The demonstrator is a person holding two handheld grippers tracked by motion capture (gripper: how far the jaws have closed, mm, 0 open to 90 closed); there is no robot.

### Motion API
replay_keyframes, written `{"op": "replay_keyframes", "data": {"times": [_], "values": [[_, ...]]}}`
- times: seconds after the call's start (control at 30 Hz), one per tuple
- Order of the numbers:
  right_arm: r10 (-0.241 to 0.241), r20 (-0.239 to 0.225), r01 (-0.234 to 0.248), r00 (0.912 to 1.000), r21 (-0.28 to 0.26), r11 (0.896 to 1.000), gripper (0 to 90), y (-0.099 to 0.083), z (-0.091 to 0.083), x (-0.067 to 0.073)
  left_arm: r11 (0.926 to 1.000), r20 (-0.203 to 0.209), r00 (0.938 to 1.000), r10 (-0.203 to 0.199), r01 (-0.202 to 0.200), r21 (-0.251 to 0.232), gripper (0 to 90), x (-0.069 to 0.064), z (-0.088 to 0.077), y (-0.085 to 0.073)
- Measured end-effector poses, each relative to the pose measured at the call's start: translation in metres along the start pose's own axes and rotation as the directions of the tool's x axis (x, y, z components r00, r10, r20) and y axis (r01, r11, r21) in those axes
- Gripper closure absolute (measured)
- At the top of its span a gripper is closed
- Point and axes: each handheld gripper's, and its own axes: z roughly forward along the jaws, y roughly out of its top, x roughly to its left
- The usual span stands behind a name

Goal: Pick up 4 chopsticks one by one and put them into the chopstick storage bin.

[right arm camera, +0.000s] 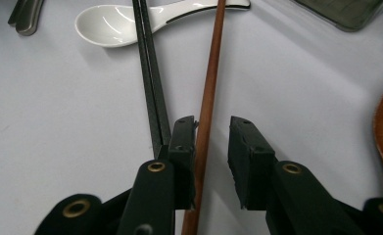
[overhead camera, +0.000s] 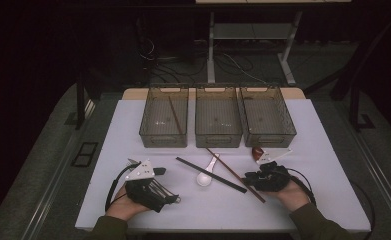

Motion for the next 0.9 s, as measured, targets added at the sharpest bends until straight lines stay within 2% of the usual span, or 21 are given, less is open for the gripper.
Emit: {"op": "replay_keyframes", "data": {"times": [0.37, 0.63, 0.9], "values": [[-0.016, 0.001, 0.016, 0.9999, 0.032, 0.999, 76.2, 0.0, 0.008, -0.001, 1.0, 0.001, 1.0, 0.001, -0.001, 0.001, 0.0, 0.0, 0.0, 0.0], [-0.041, 0.03, 0.039, 0.9987, 0.056, 0.998, 80.2, 0.0, 0.012, 0.0, 1.0, 0.001, 1.0, 0.001, -0.001, 0.004, 0.0, 0.0, 0.0, 0.0], [-0.03, 0.033, 0.028, 0.999, 0.058, 0.998, 82.0, 0.0, 0.011, 0.0, 1.0, 0.003, 1.0, 0.004, -0.004, 0.004, 0.0, 0.0, 0.0, 0.0]]}}
